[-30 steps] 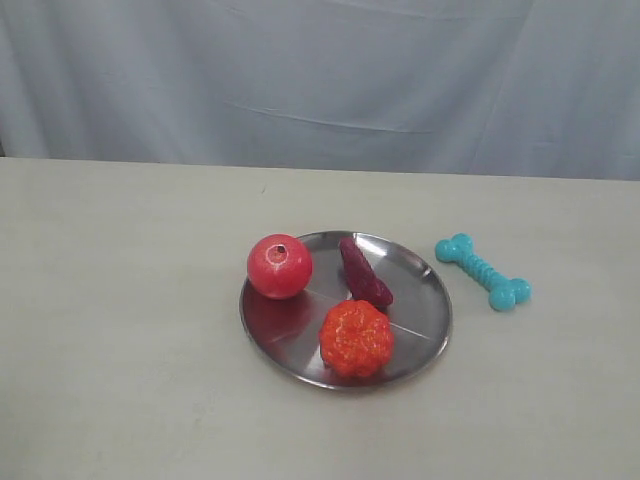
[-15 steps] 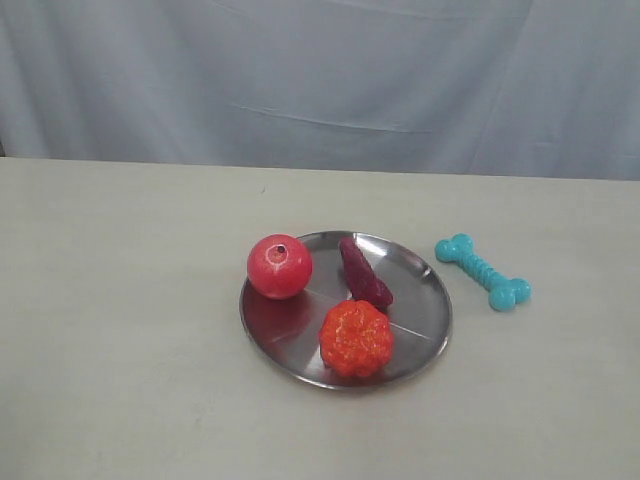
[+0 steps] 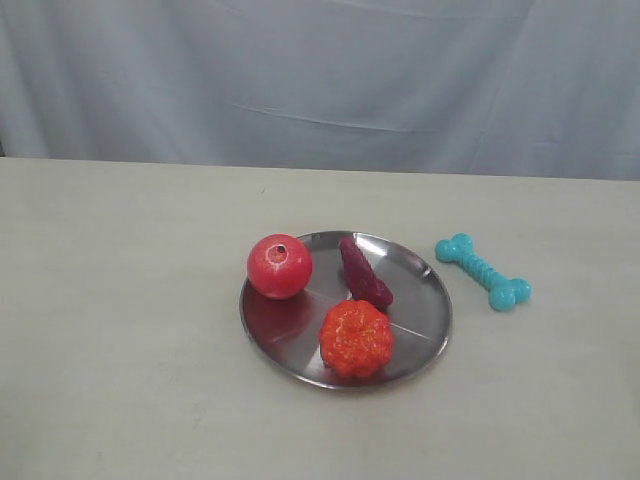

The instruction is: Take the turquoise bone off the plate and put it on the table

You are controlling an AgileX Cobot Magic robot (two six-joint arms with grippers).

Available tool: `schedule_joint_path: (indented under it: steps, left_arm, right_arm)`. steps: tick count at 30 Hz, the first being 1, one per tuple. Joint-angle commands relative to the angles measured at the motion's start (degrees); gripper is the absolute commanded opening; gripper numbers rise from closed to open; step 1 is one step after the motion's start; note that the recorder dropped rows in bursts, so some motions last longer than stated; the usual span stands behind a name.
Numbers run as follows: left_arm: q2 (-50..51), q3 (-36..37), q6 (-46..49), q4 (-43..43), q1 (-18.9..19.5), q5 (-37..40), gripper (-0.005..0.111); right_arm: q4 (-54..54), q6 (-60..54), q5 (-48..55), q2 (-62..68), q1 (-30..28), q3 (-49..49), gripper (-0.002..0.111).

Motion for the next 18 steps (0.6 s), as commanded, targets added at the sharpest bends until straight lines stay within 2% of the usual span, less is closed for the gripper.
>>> schedule_joint_path:
  steps: [1,8,12,18]
  left_arm:
    - [-0.1,0.1,-0.2,-0.2,0.3,-0.3,0.000]
    - [-0.1,0.1,-0.2,-0.2,0.3,-0.3,0.000]
    - [-0.1,0.1,-0.2,-0.2,0.3,-0.3,0.000]
    - [-0.1,0.1,-0.2,-0.2,0.3,-0.3,0.000]
  right_arm:
    - [-0.7,1.0,-0.8,-0.3,-0.3,0.3,0.000]
    - [-7.4,-2.1,7.3,-0.3,-0.3,0.5,0.000]
    - [-10.0,-2.7,7.6,-0.3,-0.1,2.8,0.000]
    - [-17.3,-3.7,12.5,-0.3,2.4,2.8,0.000]
